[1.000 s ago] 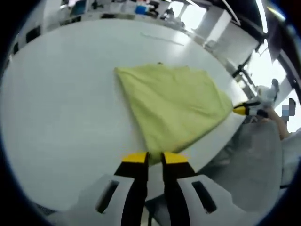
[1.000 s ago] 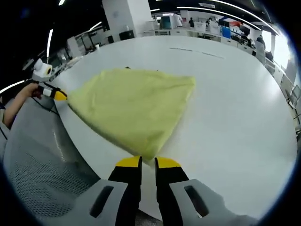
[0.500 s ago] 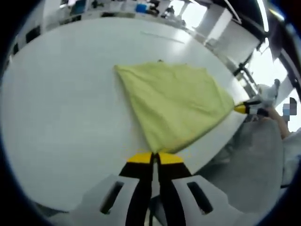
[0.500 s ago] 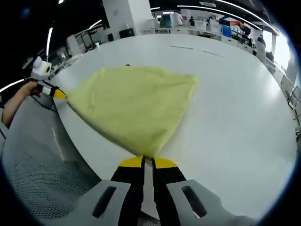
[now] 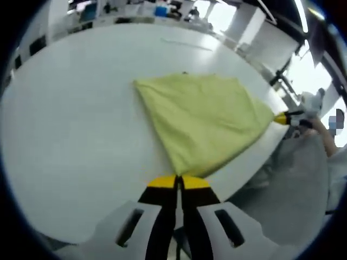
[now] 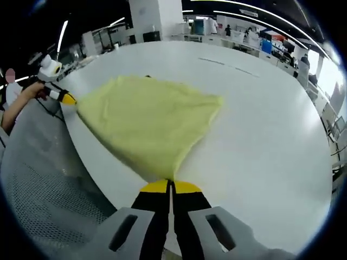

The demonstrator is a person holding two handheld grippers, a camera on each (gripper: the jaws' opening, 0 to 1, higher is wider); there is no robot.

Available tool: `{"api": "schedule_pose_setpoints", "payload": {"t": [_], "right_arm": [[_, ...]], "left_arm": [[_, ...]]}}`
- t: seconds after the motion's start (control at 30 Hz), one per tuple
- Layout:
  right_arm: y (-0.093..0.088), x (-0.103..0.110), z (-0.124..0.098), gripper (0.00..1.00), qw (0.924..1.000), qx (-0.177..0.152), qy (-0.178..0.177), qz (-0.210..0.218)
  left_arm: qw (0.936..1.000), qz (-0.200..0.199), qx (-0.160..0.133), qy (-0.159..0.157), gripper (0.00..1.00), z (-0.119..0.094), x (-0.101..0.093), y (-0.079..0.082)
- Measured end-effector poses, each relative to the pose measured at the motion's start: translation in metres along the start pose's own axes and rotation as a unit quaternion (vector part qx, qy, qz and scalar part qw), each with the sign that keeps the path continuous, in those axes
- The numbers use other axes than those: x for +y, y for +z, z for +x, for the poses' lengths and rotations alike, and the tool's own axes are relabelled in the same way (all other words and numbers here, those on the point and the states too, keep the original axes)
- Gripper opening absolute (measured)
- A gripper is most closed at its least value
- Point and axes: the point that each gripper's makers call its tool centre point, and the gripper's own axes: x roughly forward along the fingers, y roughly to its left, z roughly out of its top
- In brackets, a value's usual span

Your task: Fold the garment on the visible template until the final outline fits inside the template.

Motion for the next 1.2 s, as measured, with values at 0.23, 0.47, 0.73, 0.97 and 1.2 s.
{"api": "schedule_pose_setpoints", "payload": {"t": [0.23, 0.47, 0.73, 0.97, 1.2], "right_arm": [[-0.008, 0.000, 0.001, 0.01, 0.9998, 0.014, 0.003, -0.015], [-0.030, 0.001, 0.002, 0.01, 0.9994, 0.035, 0.006, -0.004], [-0.013, 0.002, 0.001, 0.01, 0.9999, 0.010, 0.003, 0.011], [-0.005, 0.004, 0.007, 0.10, 0.9998, 0.009, 0.011, 0.012], [-0.004, 0.003, 0.013, 0.08, 0.9997, 0.013, 0.012, 0.015]], "left_arm": [[0.9999, 0.005, 0.009, 0.004, 0.00, 0.000, 0.001, -0.003], [0.9999, -0.002, 0.015, 0.005, 0.00, 0.004, 0.001, -0.010], [0.9996, 0.004, 0.027, 0.007, 0.00, 0.007, 0.002, -0.012], [0.9997, 0.003, 0.025, 0.006, 0.00, 0.007, 0.003, -0.012], [0.9997, 0.002, 0.025, 0.006, 0.00, 0.008, 0.004, -0.012]]}}
